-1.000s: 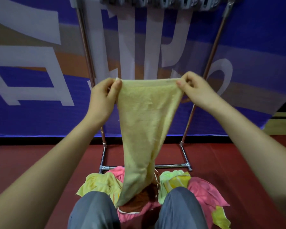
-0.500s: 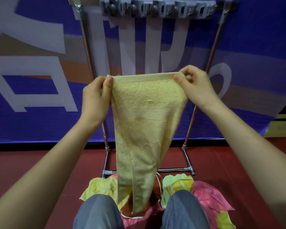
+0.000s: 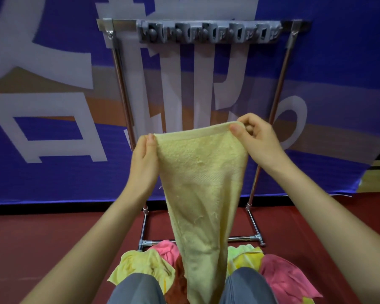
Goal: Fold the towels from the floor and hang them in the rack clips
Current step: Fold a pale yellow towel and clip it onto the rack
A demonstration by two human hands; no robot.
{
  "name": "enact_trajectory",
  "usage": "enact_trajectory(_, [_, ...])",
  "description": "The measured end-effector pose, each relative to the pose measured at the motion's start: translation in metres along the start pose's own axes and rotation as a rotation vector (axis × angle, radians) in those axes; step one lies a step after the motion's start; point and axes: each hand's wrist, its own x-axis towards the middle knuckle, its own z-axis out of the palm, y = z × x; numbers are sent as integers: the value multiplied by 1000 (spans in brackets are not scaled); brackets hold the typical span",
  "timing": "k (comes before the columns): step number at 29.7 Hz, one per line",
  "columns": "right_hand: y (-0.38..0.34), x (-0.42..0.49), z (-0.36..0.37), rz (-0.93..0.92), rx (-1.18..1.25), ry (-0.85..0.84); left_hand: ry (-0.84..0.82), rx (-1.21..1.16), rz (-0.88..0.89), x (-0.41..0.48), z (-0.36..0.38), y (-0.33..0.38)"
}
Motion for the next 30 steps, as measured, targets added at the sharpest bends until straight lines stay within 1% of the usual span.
enact_trajectory(2, [1,-5,1,0,56,-53,-24,-9,-10,-9,8,-1])
enact_trajectory(4, [2,-8,4,8,63,-153,-12,-4,26,-13,14,-1])
enact_trajectory(6, [4,-12,1,-13,-38,-240,42,32,91,-10,11,-1])
enact_trajectory(7, [2,-11,-4,-36,-85,-234,68,68,137,-5,8,1])
enact_trajectory(9, [-6,-6,-17,-96,-85,-133,88,133,260,5,2,17])
enact_trajectory(11, [-18,7,-26,-144,-24,-32,126,129,372,22,1,36])
enact_trajectory(13, [-25,19,-25,-194,-4,62,194,114,431,35,0,49])
enact_trajectory(14, [-26,25,-23,-208,-22,91,201,128,446,39,-1,51])
enact_trajectory(16, [-22,28,-20,-162,-63,62,160,182,400,40,-3,41])
enact_trajectory(18, [-18,27,-19,-127,-50,33,151,200,358,35,-5,28])
enact_trajectory(21, [-21,31,-19,-137,-46,24,164,224,335,34,-7,26])
enact_trajectory(25, [-20,33,-16,-113,-26,-5,139,211,296,37,-11,27])
enact_trajectory(30, [-14,32,-16,-38,-70,-44,78,225,217,36,-11,17])
